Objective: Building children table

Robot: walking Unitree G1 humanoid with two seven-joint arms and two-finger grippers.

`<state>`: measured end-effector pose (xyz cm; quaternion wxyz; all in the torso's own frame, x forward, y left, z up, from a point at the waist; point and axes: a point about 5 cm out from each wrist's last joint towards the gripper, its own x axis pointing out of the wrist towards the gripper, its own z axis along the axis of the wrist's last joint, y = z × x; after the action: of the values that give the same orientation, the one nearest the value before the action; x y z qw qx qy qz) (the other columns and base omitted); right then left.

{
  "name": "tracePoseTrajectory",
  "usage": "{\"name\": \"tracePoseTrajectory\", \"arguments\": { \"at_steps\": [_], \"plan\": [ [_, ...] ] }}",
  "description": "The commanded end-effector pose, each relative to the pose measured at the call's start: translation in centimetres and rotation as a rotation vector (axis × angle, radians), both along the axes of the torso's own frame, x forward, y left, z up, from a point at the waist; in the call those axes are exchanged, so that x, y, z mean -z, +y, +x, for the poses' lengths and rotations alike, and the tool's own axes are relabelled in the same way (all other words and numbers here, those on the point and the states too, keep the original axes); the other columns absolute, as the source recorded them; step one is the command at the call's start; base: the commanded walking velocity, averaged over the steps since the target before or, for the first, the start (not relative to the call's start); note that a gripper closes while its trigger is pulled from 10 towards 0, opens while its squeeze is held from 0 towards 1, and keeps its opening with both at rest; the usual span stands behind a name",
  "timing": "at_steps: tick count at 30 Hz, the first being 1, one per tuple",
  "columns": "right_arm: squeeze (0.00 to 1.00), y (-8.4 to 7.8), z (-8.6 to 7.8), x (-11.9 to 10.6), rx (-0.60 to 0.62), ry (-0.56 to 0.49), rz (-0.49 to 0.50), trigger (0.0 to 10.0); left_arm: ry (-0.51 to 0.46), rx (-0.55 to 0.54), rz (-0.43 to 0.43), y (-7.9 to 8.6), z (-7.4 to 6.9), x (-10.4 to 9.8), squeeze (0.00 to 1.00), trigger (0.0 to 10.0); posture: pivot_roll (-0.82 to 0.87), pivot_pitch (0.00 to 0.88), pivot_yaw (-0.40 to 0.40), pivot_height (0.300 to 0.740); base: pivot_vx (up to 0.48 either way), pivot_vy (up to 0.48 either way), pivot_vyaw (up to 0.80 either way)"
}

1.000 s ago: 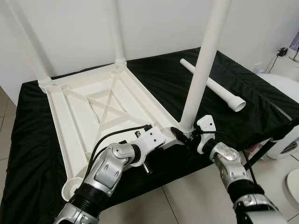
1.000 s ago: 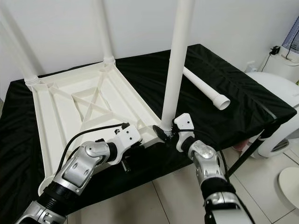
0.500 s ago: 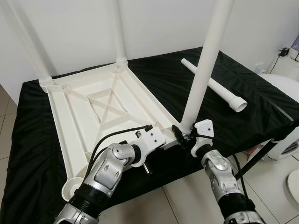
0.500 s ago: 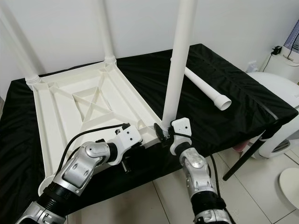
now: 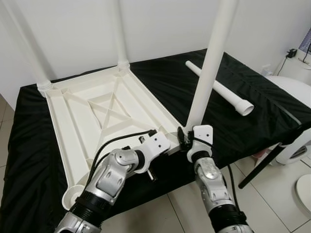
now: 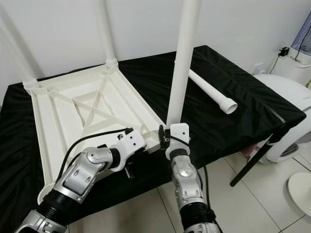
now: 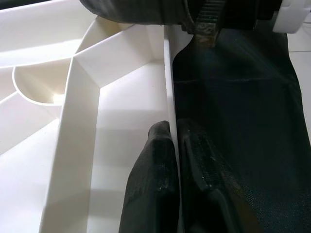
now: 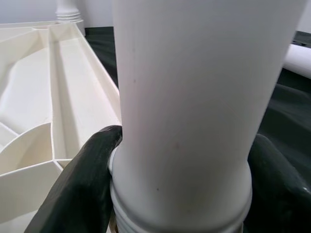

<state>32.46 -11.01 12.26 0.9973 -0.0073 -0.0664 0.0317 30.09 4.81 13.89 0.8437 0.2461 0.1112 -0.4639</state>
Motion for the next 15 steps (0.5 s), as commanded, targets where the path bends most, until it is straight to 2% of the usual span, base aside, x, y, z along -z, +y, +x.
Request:
{"name": "tracePoseTrajectory", "arguments": {
  "at_steps": [1,7,11,12,13,14,15],
  "plan": [
    [0.00,1.9,0.1,0.3,-0.011,0.039,0.021,10.0,-0.036,-0.056,0.016,-0.1,-0.1,0.3,0.00,10.0,-0.12,0.043,0.055,0.740,0.000,0.000,0.00],
    [0.00,2.9,-0.1,0.6,-0.017,0.049,0.002,10.0,-0.034,-0.061,0.016,0.0,-0.1,0.4,0.00,10.0,-0.11,0.043,0.051,0.740,0.000,0.000,0.00],
    [0.00,2.5,-0.1,0.5,-0.005,0.049,0.024,10.0,-0.034,-0.064,0.015,0.0,-0.2,0.3,0.00,10.0,-0.11,0.045,0.050,0.740,0.000,0.000,0.00],
    [0.07,2.4,-0.1,0.5,-0.008,0.049,0.037,10.0,-0.033,-0.065,0.015,0.0,-0.2,0.3,0.00,10.0,-0.11,0.045,0.050,0.740,0.000,0.000,0.00],
    [0.49,2.3,-0.1,0.5,-0.011,0.049,0.046,10.0,-0.033,-0.064,0.014,0.1,-0.2,0.3,0.00,10.0,-0.11,0.045,0.050,0.740,0.000,0.000,0.00],
    [0.49,2.3,-0.1,0.5,-0.011,0.049,0.046,10.0,-0.033,-0.064,0.014,0.1,-0.2,0.3,0.00,10.0,-0.11,0.045,0.050,0.740,0.000,0.000,0.00],
    [1.00,2.2,-0.1,0.4,-0.005,0.046,0.046,10.0,-0.032,-0.064,0.014,0.1,-0.2,0.3,0.00,10.0,-0.11,0.046,0.051,0.740,0.000,0.000,0.00]
  ]
}}
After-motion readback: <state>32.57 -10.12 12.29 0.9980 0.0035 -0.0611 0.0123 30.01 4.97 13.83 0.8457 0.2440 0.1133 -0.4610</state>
